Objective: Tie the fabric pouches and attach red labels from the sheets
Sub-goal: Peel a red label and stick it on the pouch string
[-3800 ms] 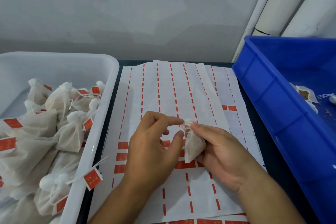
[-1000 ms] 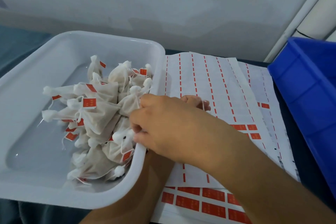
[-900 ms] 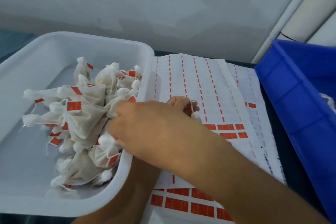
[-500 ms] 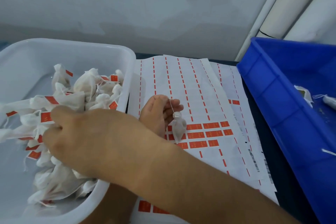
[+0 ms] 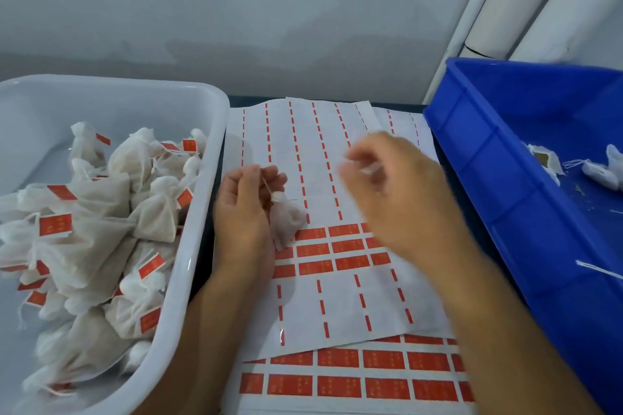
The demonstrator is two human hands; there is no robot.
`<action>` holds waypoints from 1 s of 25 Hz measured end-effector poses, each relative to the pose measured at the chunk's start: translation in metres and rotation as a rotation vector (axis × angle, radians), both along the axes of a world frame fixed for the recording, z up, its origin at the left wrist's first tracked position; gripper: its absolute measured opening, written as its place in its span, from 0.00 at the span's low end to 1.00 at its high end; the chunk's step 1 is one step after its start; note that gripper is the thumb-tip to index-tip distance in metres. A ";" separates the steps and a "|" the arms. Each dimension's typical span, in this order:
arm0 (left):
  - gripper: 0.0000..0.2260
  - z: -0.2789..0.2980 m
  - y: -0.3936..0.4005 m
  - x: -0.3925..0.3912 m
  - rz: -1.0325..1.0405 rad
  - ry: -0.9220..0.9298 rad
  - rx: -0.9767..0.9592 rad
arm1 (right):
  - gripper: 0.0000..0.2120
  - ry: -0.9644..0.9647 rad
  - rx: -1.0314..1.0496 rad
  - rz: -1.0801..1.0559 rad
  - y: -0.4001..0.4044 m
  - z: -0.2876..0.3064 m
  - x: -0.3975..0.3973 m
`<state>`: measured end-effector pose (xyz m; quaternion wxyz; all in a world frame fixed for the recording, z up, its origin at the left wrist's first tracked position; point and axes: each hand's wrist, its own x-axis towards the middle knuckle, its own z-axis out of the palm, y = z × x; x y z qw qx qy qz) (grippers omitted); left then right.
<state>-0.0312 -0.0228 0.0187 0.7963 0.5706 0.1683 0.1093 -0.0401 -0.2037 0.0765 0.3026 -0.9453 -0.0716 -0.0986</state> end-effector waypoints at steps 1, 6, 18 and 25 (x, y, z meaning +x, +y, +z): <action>0.10 0.002 0.002 -0.001 0.012 0.005 -0.013 | 0.09 0.084 -0.050 -0.108 -0.017 -0.002 -0.003; 0.07 0.006 0.001 -0.004 0.075 -0.019 0.151 | 0.14 0.436 -0.104 -0.340 -0.093 -0.039 -0.022; 0.23 0.008 -0.019 -0.030 -0.252 -0.475 1.393 | 0.17 0.745 0.675 -0.055 -0.093 -0.033 -0.034; 0.20 0.008 -0.025 -0.042 -0.799 -0.275 1.332 | 0.12 0.779 0.930 0.024 -0.076 -0.038 -0.042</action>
